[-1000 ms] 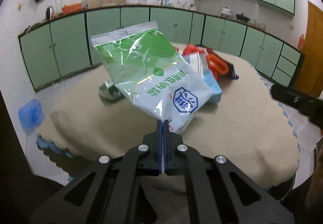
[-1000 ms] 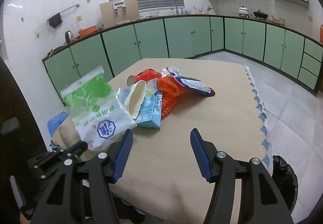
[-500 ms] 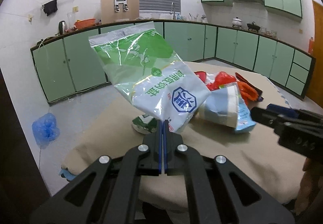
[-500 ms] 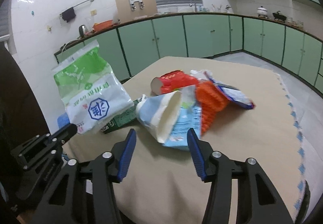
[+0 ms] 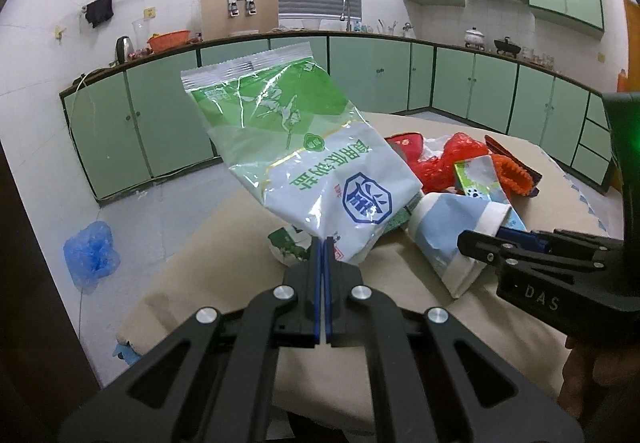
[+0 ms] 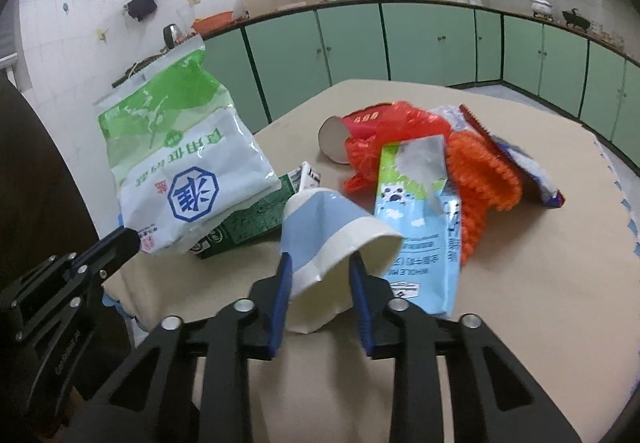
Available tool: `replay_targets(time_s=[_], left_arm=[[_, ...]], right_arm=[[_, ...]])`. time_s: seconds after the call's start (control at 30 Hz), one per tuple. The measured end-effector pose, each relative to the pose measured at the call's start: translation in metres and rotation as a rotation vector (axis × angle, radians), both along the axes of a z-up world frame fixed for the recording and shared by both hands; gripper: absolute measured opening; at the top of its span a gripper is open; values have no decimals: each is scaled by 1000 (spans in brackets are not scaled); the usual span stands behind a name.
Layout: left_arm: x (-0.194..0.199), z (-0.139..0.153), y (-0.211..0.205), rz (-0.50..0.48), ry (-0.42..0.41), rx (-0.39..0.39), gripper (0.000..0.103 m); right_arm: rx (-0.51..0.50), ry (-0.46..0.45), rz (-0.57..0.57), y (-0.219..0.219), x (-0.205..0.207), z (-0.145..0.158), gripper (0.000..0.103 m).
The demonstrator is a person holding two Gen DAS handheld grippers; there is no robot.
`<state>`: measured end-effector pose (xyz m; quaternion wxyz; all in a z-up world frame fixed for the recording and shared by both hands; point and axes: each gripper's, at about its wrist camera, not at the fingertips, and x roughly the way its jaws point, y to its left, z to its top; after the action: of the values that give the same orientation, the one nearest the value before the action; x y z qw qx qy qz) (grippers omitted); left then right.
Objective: Collect trash
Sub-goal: 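Grasp the white paper cup with the right gripper while the left holds the salt bag, then carry the salt bag and paper cup to the bin and release both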
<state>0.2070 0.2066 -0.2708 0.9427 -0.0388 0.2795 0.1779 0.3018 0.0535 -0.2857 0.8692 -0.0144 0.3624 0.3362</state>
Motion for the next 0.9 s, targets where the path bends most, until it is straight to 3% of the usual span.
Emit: replay_targets(time_s=[0.13, 0.27, 0.37, 0.67, 0.9], left_arm=[[-3, 3, 1, 13, -10, 5, 0], [-3, 2, 0, 8, -10, -1, 0], [-4, 5, 0, 6, -12, 1, 0], [-13, 25, -21, -25, -29, 27, 0], [-24, 46, -72, -115, -25, 22, 0]], right_arm=[[44, 40, -2, -5, -6, 2, 26], [23, 33, 11, 3, -8, -3, 26], [30, 27, 10, 5, -7, 0, 3], [75, -57, -8, -40, -37, 46, 3], [70, -75, -85, -113, -65, 77, 3]])
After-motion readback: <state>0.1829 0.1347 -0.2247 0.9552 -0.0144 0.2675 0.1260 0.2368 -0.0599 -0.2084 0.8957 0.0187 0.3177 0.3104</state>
